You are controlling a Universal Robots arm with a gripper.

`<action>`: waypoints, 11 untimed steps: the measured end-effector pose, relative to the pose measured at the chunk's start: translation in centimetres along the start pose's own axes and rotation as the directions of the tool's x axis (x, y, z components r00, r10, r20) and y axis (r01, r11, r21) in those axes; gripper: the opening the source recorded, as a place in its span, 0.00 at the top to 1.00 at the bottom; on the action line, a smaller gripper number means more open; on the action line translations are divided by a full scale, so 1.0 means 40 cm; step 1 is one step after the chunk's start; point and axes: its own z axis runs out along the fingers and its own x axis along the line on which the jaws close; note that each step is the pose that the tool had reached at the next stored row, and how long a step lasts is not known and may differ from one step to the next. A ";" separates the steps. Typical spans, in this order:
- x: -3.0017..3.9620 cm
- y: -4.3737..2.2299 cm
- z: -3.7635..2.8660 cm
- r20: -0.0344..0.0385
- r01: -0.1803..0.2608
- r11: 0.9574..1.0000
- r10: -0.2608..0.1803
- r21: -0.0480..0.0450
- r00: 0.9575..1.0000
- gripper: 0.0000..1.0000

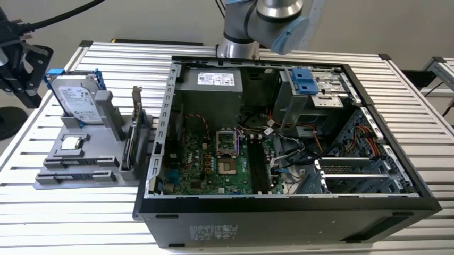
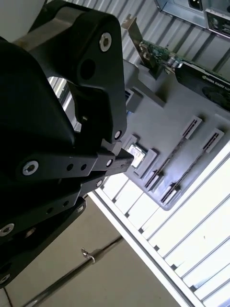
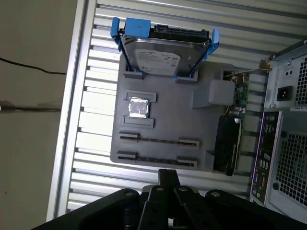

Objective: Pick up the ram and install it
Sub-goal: 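Pick up the ram and move it above insertion slot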

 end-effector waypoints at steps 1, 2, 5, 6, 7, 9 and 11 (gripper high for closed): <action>0.000 0.000 0.000 0.000 0.000 1.000 0.000 0.000 1.000 1.00; 0.000 0.000 0.000 0.000 0.000 1.000 0.000 0.000 1.000 1.00; 0.000 0.000 0.000 0.000 0.000 1.000 0.000 0.000 1.000 1.00; 0.000 0.000 0.000 0.000 0.000 1.000 0.000 0.000 1.000 1.00; 0.000 0.000 0.000 0.000 0.000 1.000 0.000 0.000 1.000 1.00; 0.000 0.000 0.000 0.000 0.000 1.000 0.000 0.000 1.000 1.00; 0.000 0.000 0.000 0.000 0.000 1.000 0.000 0.000 1.000 1.00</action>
